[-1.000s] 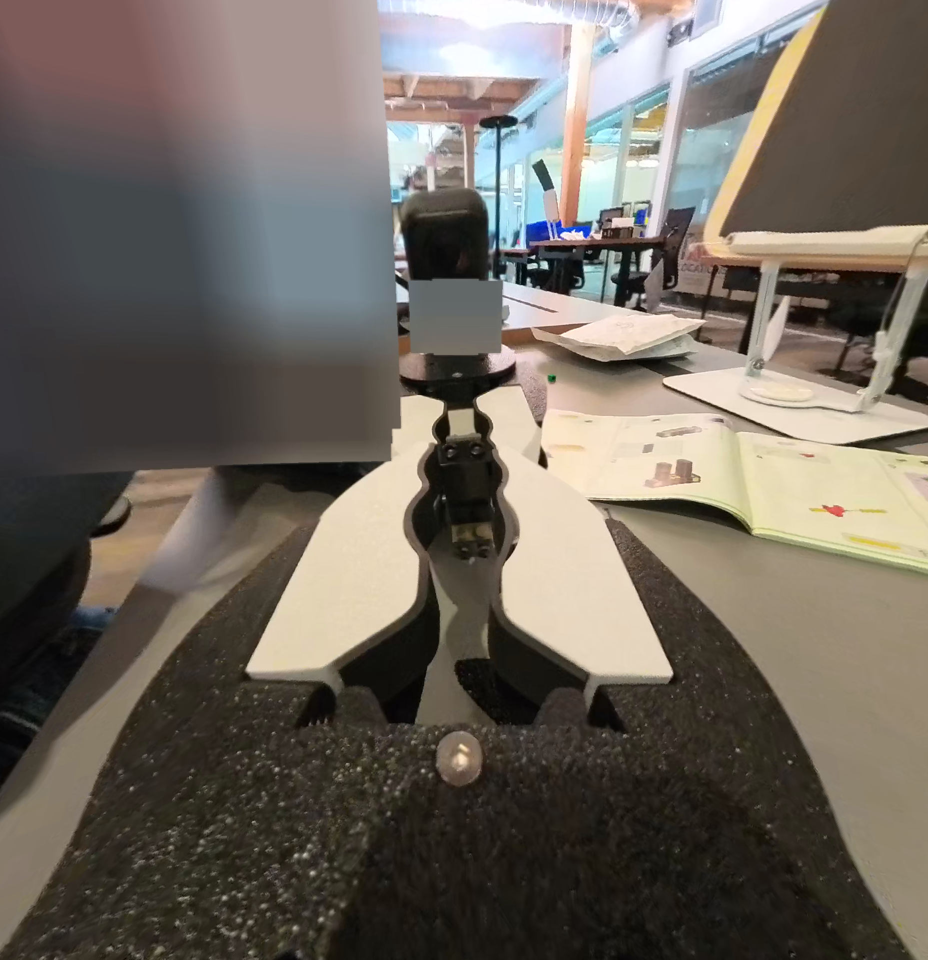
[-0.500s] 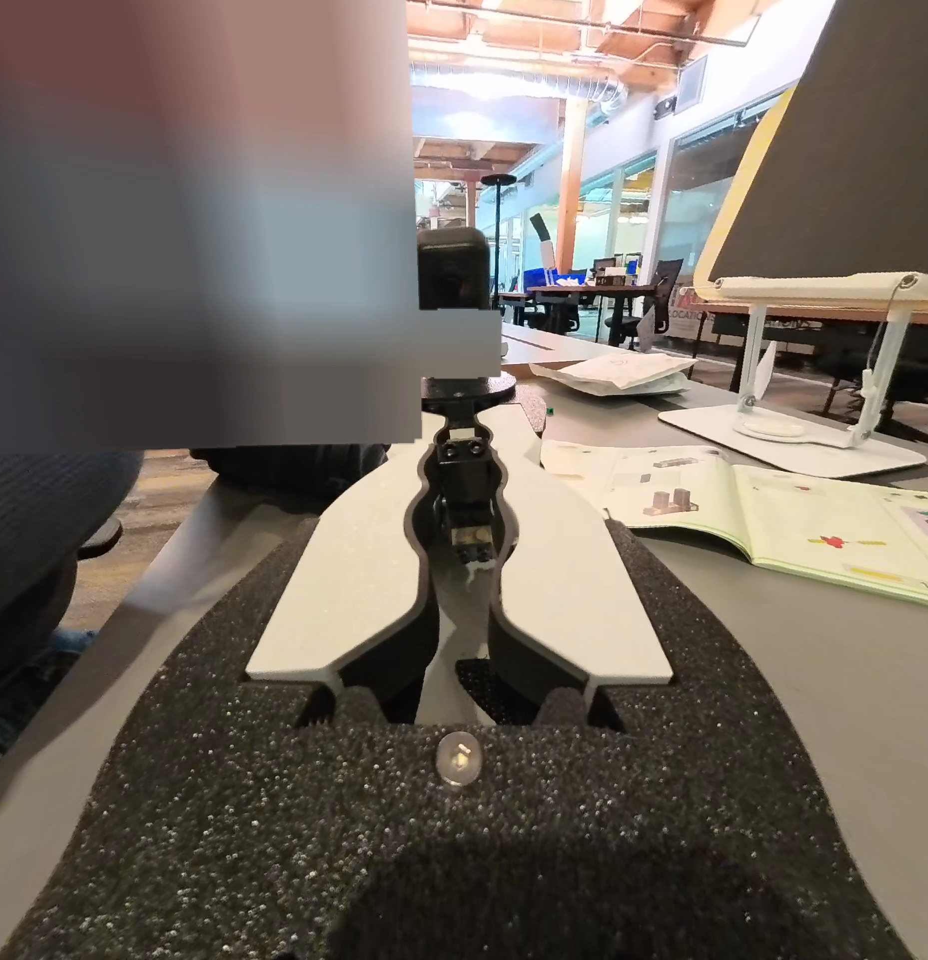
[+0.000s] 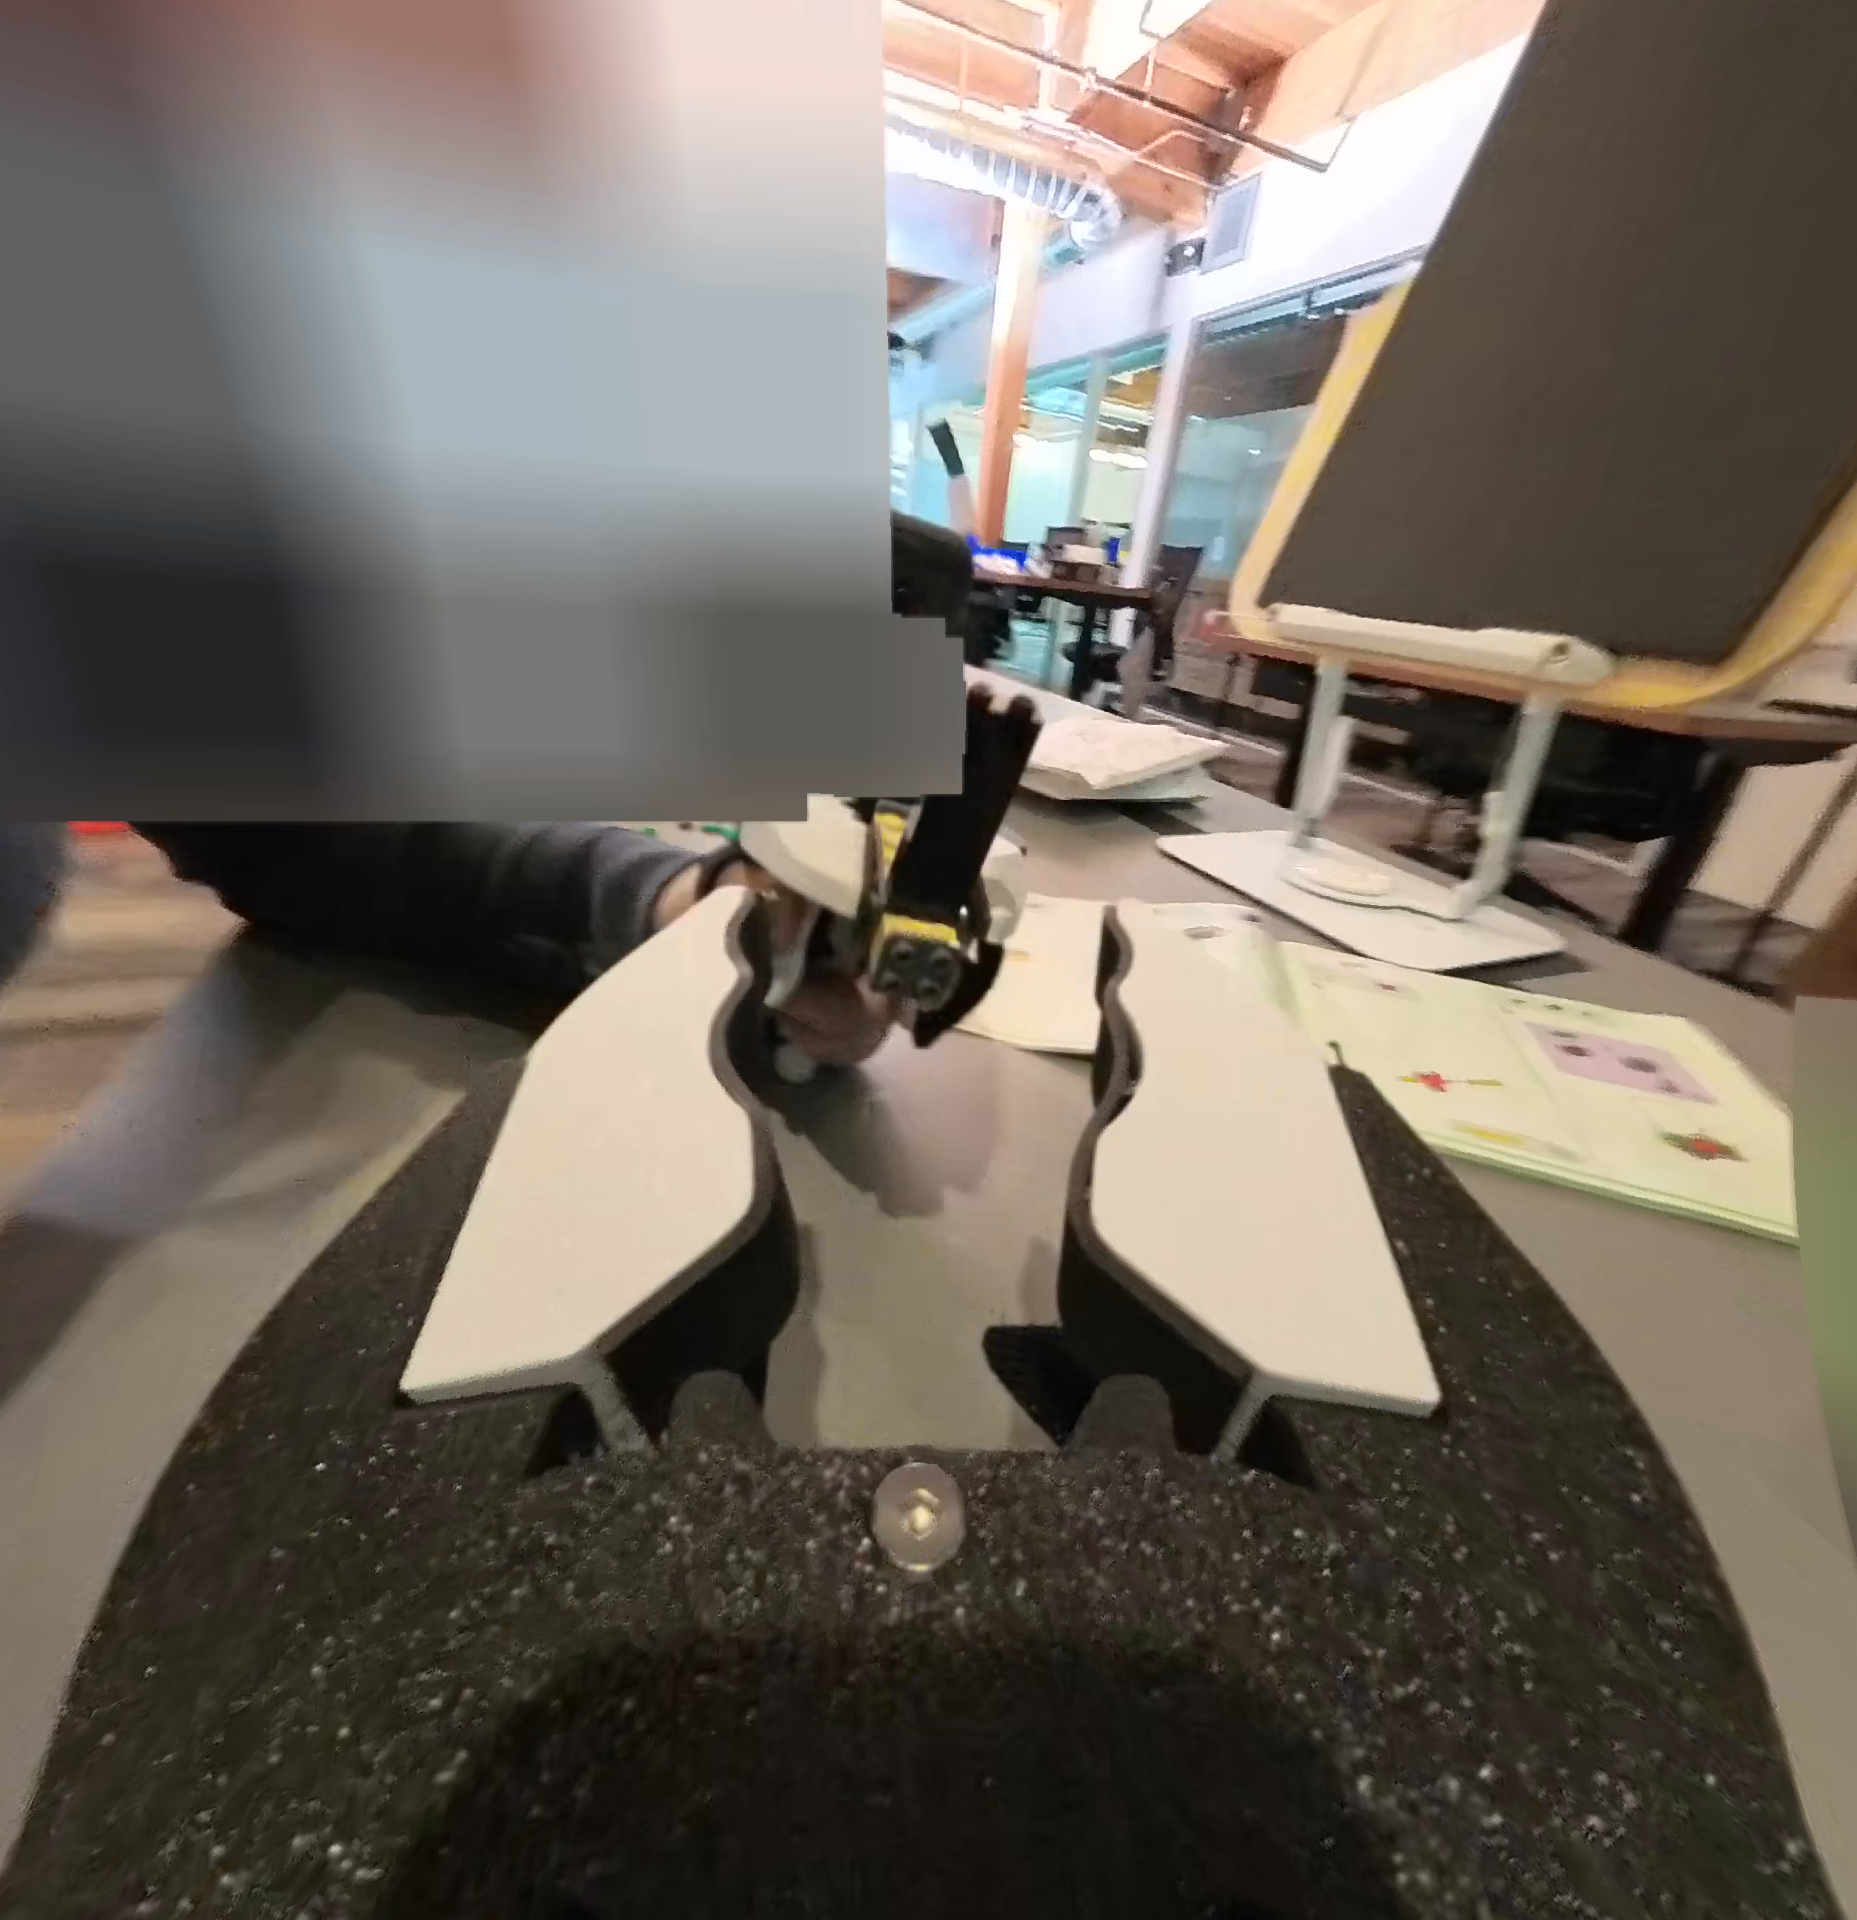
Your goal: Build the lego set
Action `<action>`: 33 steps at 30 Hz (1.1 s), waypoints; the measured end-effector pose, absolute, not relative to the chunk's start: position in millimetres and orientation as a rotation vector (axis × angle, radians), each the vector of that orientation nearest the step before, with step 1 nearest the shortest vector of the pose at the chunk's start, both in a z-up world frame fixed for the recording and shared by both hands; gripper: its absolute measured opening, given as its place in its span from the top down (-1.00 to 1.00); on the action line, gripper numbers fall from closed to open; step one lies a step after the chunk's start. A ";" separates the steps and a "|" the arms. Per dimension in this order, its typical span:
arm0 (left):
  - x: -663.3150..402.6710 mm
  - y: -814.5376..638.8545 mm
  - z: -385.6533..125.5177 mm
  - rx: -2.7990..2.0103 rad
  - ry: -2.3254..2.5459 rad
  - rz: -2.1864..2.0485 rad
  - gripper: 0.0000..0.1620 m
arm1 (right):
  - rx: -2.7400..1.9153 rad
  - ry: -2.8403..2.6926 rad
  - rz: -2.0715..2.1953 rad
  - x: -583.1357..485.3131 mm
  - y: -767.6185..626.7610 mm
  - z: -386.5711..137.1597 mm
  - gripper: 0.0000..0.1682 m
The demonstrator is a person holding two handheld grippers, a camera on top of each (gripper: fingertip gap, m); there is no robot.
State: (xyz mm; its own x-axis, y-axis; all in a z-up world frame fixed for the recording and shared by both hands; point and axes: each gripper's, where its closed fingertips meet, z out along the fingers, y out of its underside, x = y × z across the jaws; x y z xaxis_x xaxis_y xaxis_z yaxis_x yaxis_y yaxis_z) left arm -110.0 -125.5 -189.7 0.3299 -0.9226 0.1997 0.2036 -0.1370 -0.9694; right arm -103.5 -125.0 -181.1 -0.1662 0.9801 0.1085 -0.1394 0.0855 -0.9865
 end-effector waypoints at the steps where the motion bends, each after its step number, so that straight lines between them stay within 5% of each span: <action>1: -112.2 -123.9 -187.7 -1.349 0.686 -1.201 0.70 | -0.942 -1.295 1.241 -105.0 -124.3 -182.1 0.22; 6: -114.5 -120.0 -188.1 -1.397 0.585 -1.409 0.70 | -0.837 -1.416 0.764 -113.5 -122.8 -184.3 -0.01; 33: -102.1 -138.6 -189.1 -1.429 0.626 -1.762 0.70 | -0.693 -1.543 0.299 -130.0 -122.1 -183.8 0.12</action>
State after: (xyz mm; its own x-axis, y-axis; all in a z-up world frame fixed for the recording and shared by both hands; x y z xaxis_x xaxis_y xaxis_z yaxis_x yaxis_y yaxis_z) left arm -102.1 -138.6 -189.1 -0.0765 -0.8062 0.5867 0.2550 -0.5847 -0.7701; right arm -130.0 -122.1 -183.8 0.0398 0.5880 0.8079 0.2435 0.7784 -0.5785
